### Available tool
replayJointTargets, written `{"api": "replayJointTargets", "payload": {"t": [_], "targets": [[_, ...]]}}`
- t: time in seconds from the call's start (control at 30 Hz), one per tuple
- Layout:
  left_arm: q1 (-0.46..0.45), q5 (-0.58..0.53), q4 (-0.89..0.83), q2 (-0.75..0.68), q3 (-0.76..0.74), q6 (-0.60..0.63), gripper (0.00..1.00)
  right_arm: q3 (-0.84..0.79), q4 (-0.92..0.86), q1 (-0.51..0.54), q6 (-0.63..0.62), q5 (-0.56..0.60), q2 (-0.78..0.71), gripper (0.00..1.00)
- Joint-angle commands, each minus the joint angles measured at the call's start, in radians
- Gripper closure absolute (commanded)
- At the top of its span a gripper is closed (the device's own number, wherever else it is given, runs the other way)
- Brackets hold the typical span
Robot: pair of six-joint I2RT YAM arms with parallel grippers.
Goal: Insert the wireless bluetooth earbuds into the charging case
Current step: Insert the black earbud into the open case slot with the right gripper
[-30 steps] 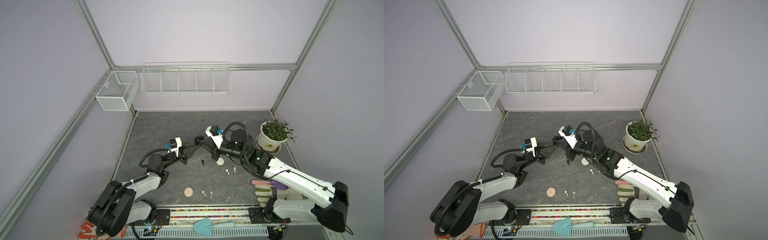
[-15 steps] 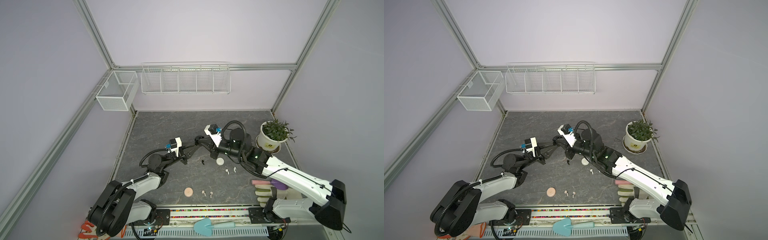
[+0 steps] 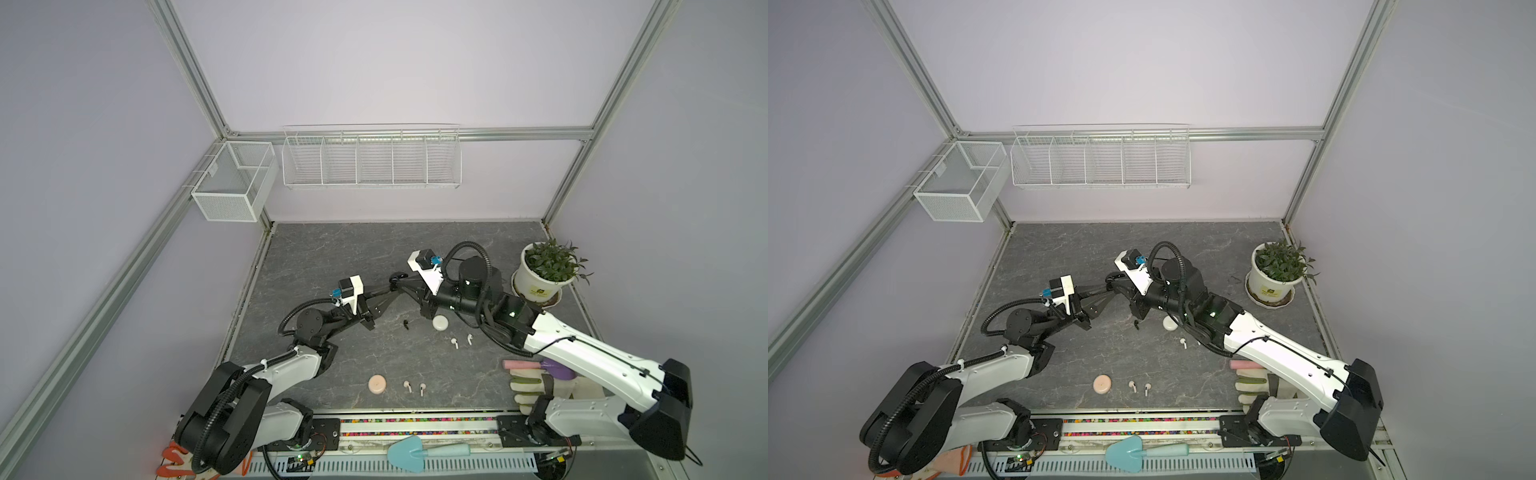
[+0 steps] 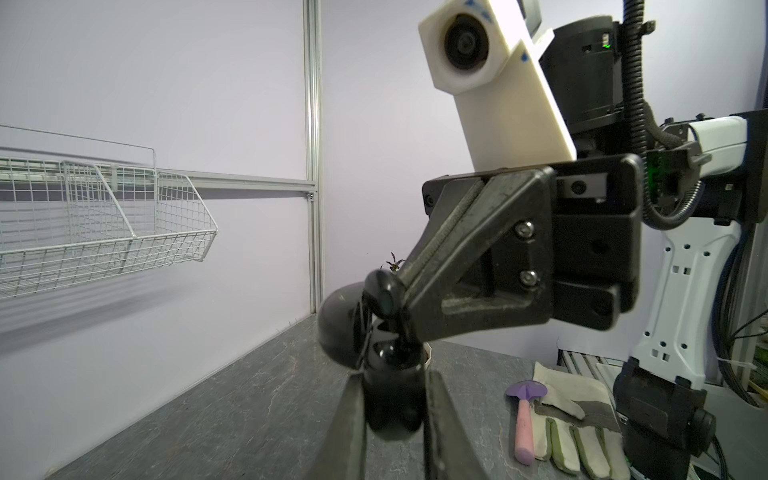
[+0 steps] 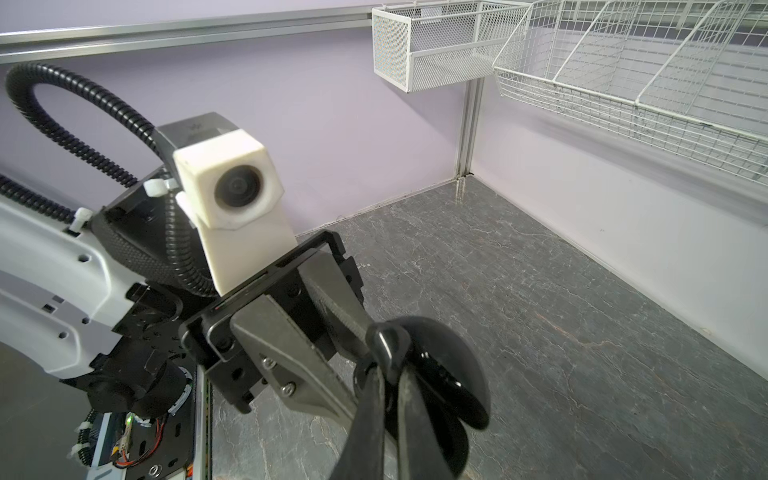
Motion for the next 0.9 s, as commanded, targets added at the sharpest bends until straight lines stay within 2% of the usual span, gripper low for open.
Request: {"api": "replayJointTargets", "payload": {"t": [0.0,0.23,0.4,0.87], "targets": [[-0.005,-0.017,0.048,-0.022,-0.009,0.005,1.00,0.012,-0.053,-0.004,-0.028,0.026,-0.003,0.93],[-0.005,-0.026,0.048,-0.028,-0.012,0.006,1.00,0.012,-0.069,-0.006,-0.037,0.034,-0.007,0.93],[-0.005,-0.026,0.048,-0.030,-0.011,0.007,1.00,0.014,-0.075,-0.005,-0.039,0.037,-0.008,0.89],[-0.005,-0.022,0.047,-0.036,-0.010,0.009,1.00,0.030,-0.090,-0.007,-0.045,0.034,-0.008,0.73]]}}
